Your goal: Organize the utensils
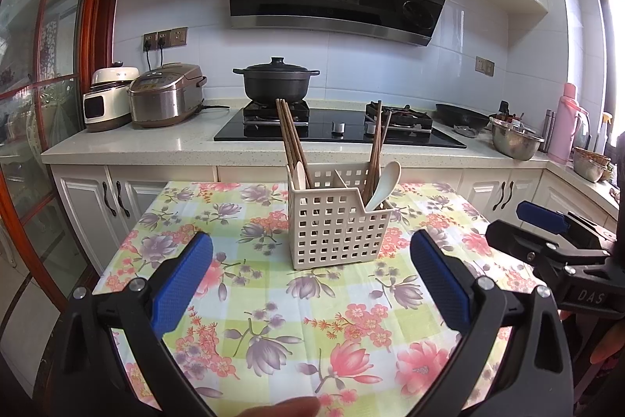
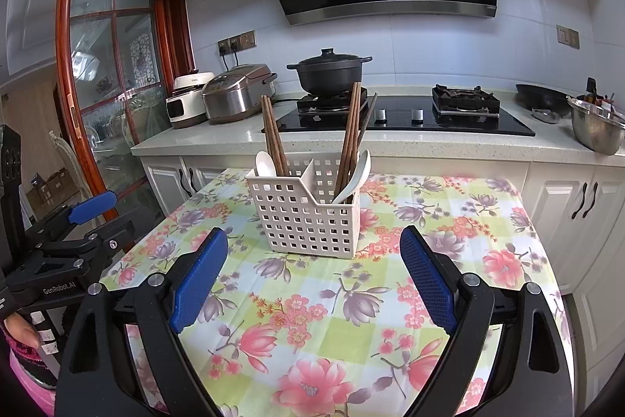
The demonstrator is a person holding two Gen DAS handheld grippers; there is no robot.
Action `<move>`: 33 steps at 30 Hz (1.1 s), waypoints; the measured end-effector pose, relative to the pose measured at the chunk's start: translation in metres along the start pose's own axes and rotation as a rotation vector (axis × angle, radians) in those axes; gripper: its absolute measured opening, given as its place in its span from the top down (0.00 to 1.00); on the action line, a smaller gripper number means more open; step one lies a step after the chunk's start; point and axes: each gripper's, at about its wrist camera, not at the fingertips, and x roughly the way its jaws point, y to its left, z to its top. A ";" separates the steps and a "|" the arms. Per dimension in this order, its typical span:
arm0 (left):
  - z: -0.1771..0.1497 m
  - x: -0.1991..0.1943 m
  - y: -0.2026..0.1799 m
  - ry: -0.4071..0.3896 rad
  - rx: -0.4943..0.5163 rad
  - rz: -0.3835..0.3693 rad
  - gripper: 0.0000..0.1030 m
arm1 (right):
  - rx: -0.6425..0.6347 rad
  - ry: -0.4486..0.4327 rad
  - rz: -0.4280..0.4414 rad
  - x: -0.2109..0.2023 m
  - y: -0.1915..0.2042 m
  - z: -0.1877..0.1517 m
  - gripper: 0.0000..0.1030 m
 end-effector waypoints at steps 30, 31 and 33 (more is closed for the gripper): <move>-0.001 0.000 0.000 -0.001 0.000 0.000 0.05 | -0.002 -0.002 0.001 -0.001 0.001 -0.001 0.18; -0.001 0.000 0.000 0.000 0.001 -0.001 0.05 | -0.001 -0.001 0.002 -0.001 0.000 -0.001 0.18; 0.000 0.000 0.000 0.000 0.002 0.003 0.05 | -0.001 -0.002 0.002 -0.001 0.002 -0.001 0.18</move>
